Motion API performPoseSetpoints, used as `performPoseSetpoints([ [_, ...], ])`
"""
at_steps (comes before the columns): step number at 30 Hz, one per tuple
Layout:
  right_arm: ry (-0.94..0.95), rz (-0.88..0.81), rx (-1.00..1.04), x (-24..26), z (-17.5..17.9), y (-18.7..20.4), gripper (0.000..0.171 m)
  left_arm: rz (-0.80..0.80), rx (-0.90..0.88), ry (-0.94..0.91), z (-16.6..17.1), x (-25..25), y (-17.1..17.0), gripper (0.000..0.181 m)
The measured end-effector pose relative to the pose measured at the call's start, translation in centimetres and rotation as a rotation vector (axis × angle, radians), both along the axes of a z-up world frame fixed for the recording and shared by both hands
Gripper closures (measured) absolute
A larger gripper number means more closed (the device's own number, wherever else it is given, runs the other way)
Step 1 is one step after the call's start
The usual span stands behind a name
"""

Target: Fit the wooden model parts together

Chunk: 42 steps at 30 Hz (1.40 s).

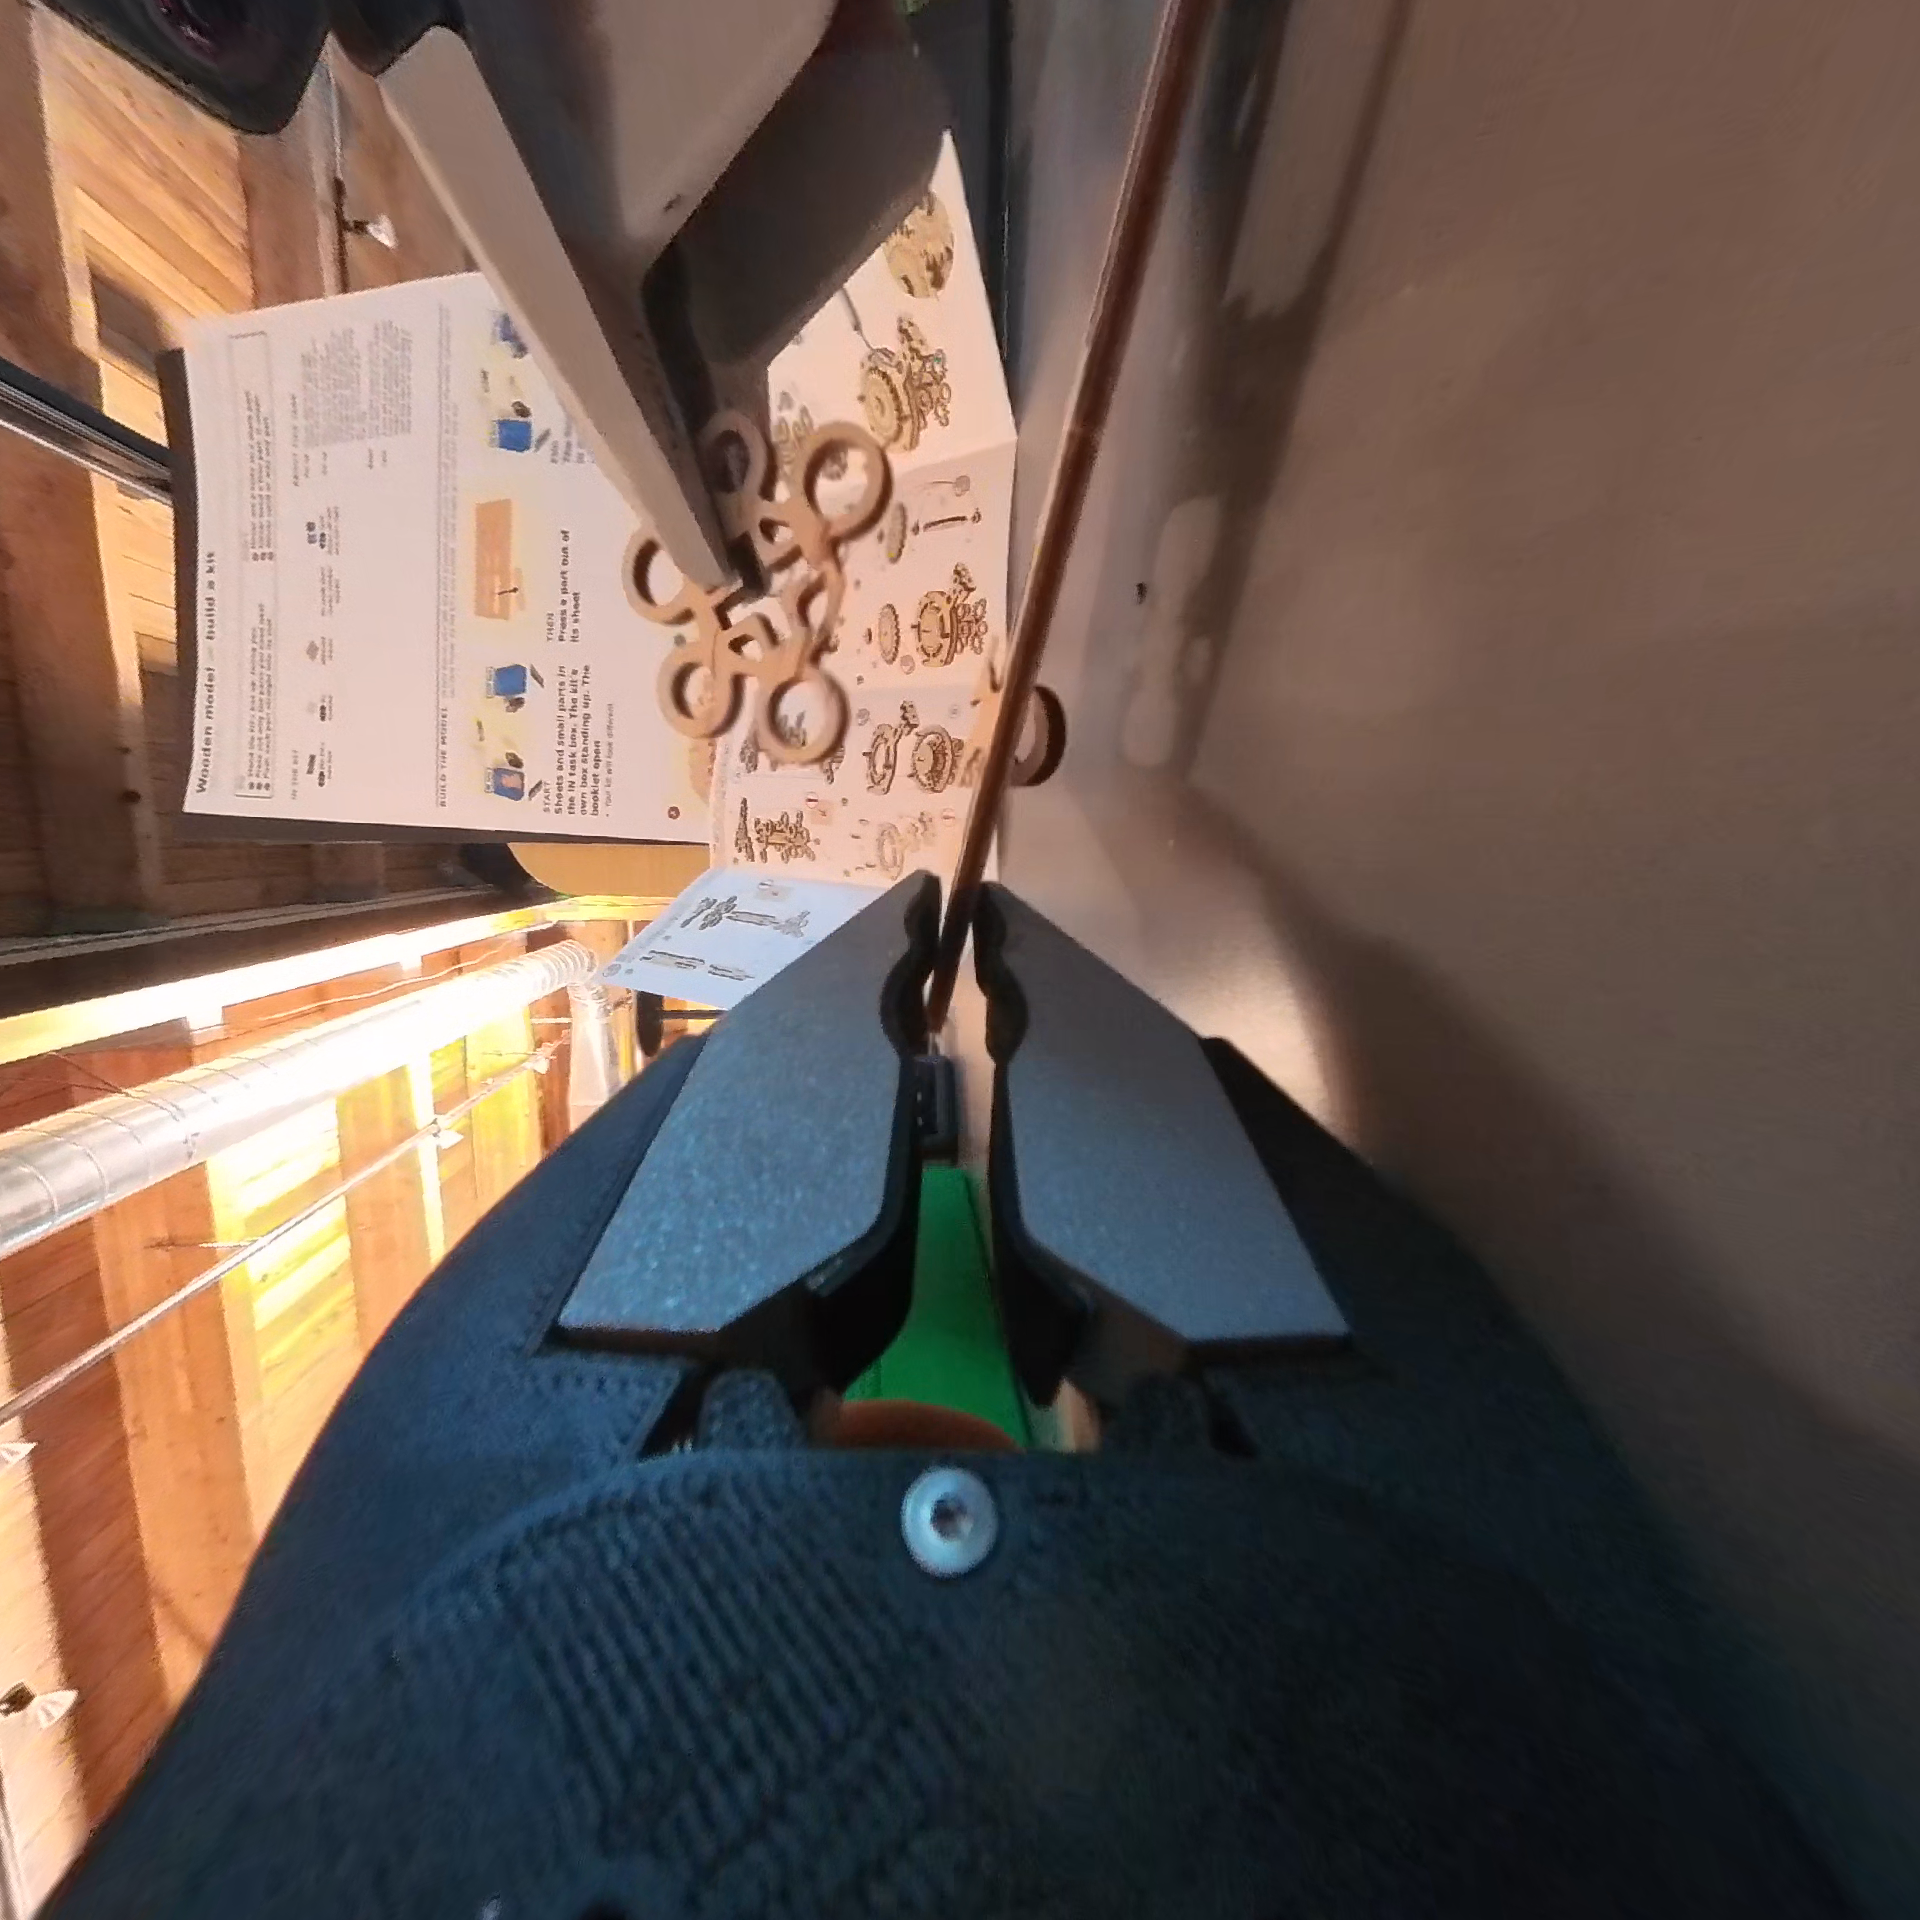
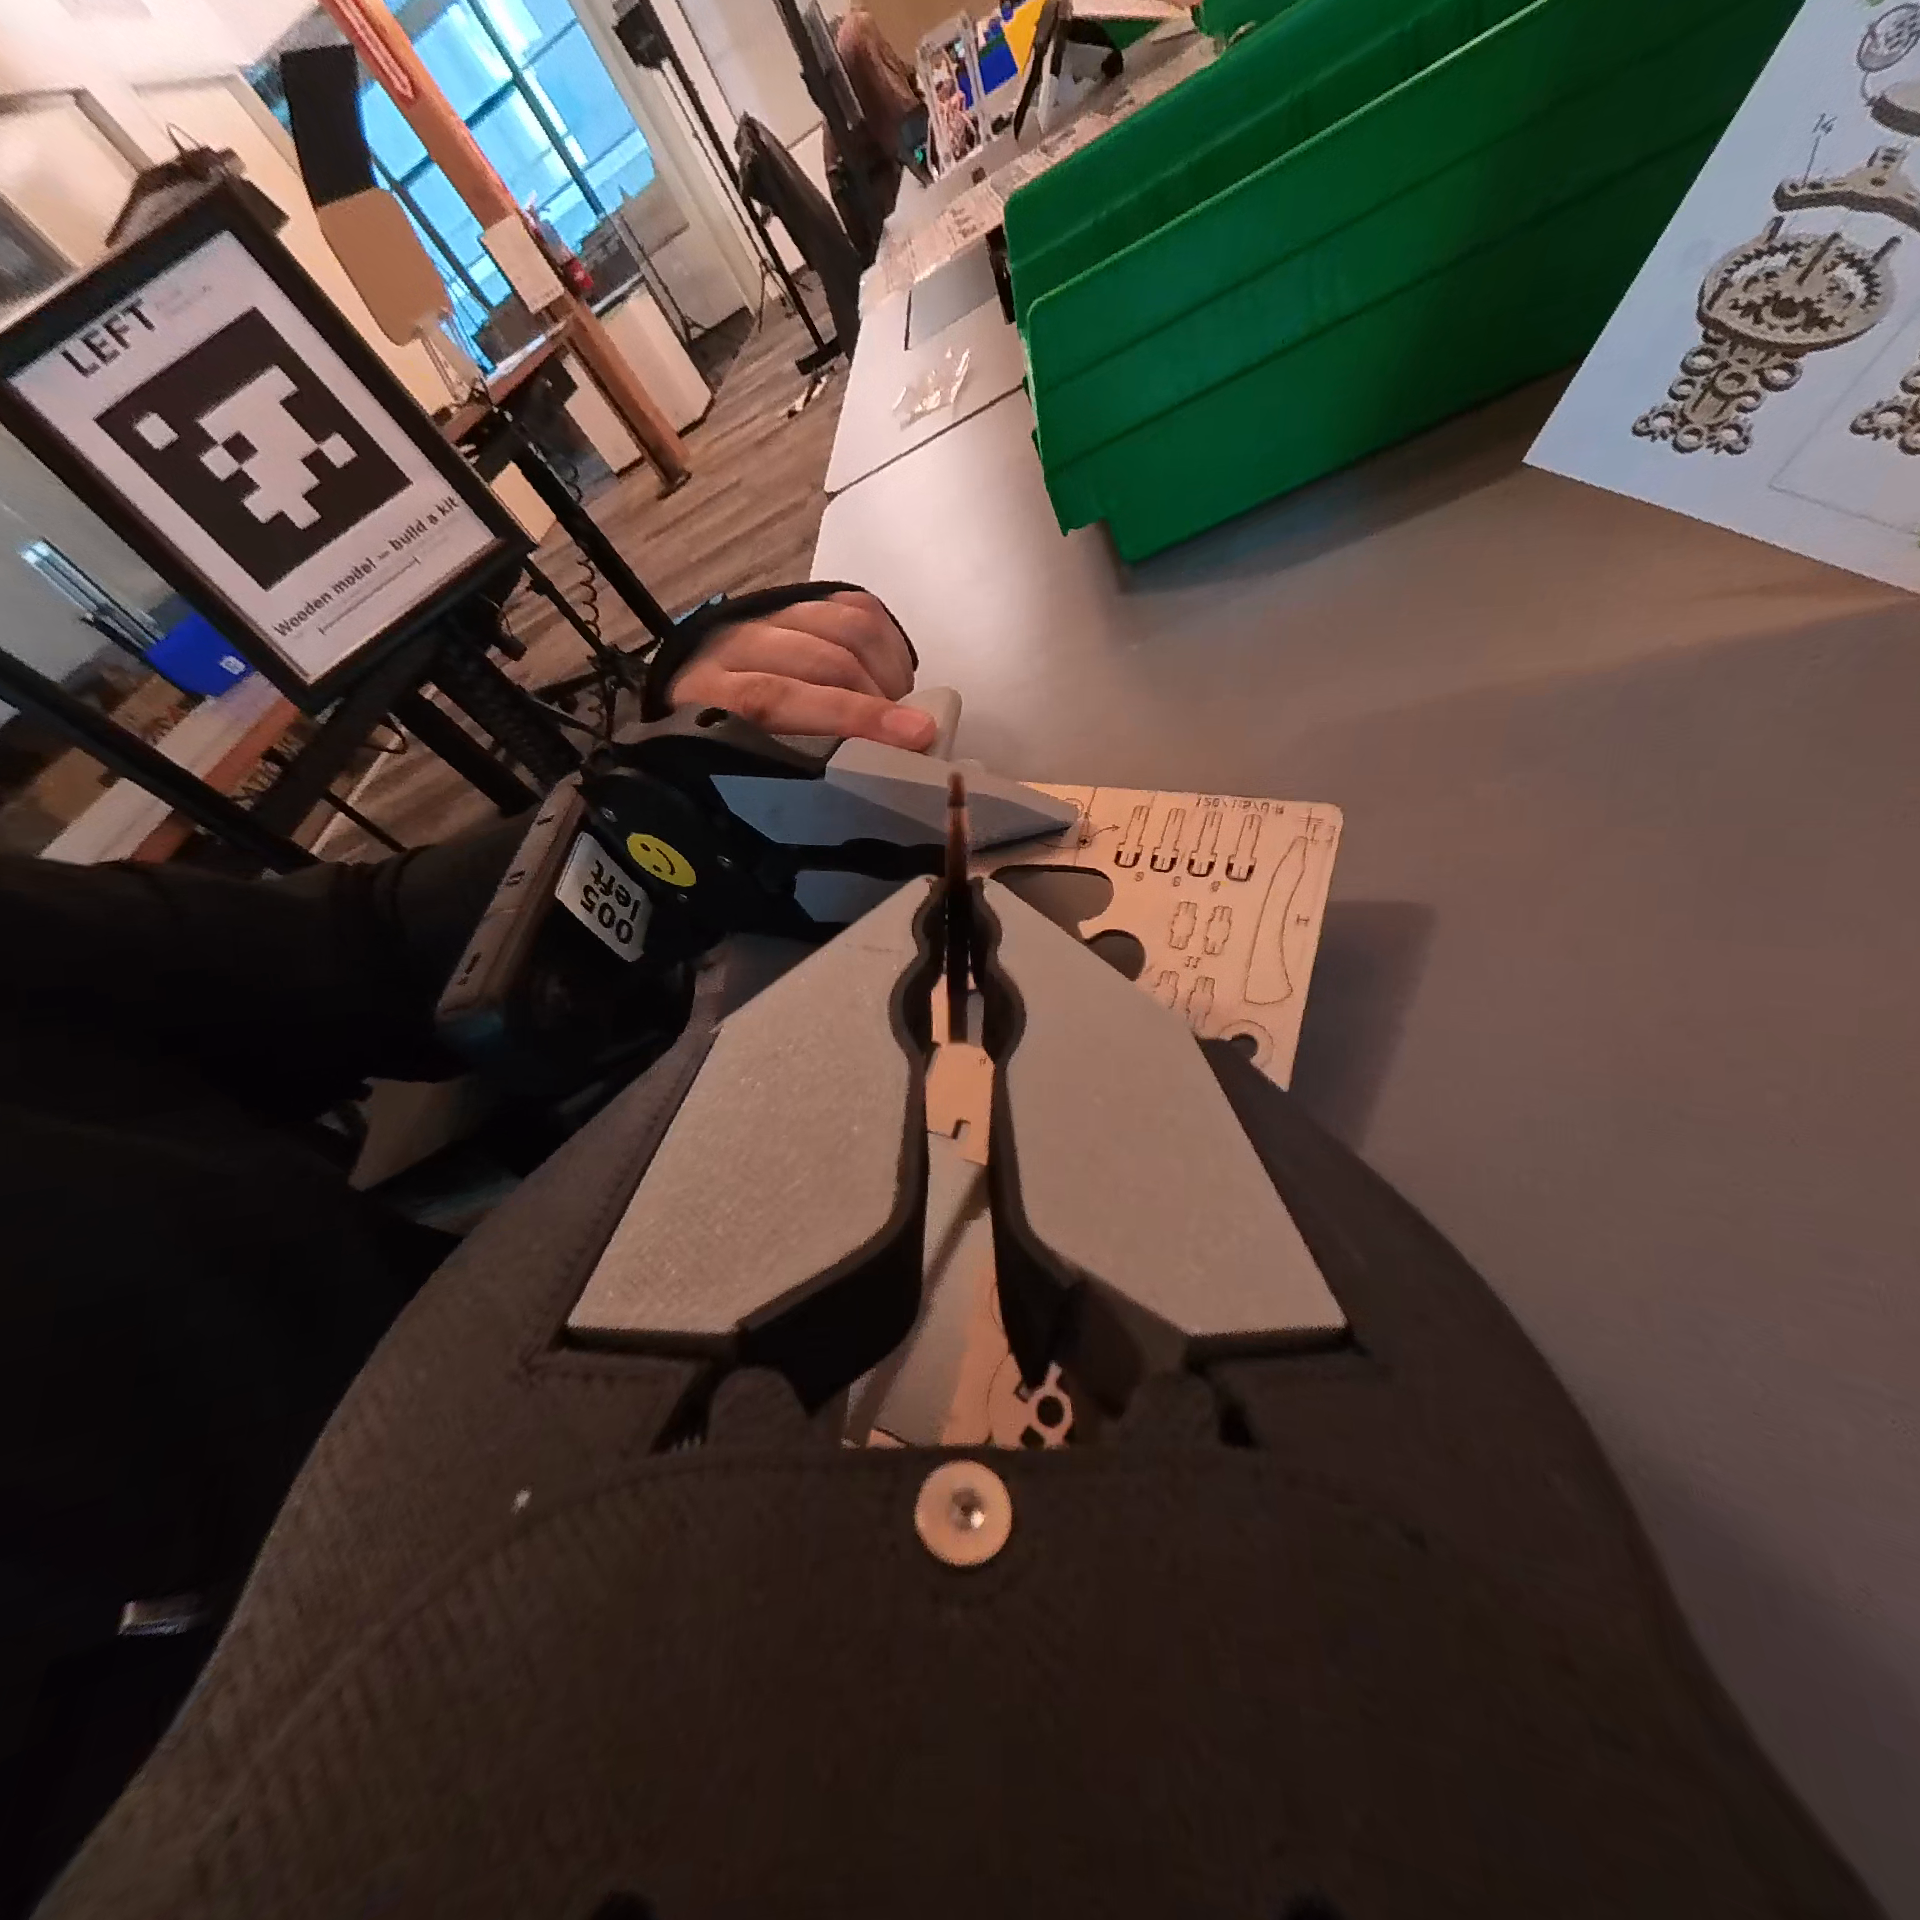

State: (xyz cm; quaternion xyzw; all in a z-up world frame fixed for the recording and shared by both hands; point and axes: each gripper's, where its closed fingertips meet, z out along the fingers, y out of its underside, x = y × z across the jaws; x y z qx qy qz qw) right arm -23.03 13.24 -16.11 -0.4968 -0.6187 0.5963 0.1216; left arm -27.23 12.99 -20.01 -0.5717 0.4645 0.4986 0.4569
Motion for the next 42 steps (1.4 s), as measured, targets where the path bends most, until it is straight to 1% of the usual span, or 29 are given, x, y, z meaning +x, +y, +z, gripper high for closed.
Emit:
performPoseSetpoints([
  [10,0.042,-0.051,0.084,-0.2,-0.3,0.7,0.170,0.033,0.032,0.019,0.4,-0.5,-0.1,0.178],
  [14,0.034,-0.070,0.083,-0.1,-0.5,1.1,0.171,0.044,0.008,0.010,0.1,-0.7,-0.1,0.179],
  [19,0.012,-0.159,0.119,-0.4,-0.9,2.8,0.170,0.053,0.017,0.021,0.2,-0.8,-0.2,0.179],
  [20,0.013,-0.148,0.108,-0.3,-0.8,2.7,0.166,0.052,0.020,0.023,0.2,-0.8,-0.2,0.179],
  [24,-0.024,-0.076,0.083,-0.1,-1.2,1.2,0.158,0.048,0.034,0.046,0.4,-0.6,-0.2,0.179],
  [28,-0.044,0.013,0.101,0.0,-1.7,-0.9,0.158,0.046,0.077,0.124,1.1,-0.3,-0.3,0.179],
  [32,-0.025,0.085,0.121,0.1,-1.3,-2.6,0.160,0.036,0.122,0.205,1.8,0.2,-0.4,0.180],
  [34,-0.032,0.089,0.187,-0.1,-1.8,-2.9,0.159,0.035,0.139,0.217,2.1,0.4,-0.5,0.180],
  [37,-0.026,0.071,0.316,-0.3,-2.4,-2.8,0.166,0.040,0.143,0.243,2.1,0.4,-0.5,0.179],
  [39,-0.014,0.060,0.350,-0.5,-2.3,-2.5,0.163,0.042,0.161,0.261,2.4,0.4,-0.6,0.179],
  [42,-0.016,0.047,0.340,-0.6,-2.1,-2.3,0.158,0.050,0.172,0.270,2.6,0.4,-0.6,0.179],
])
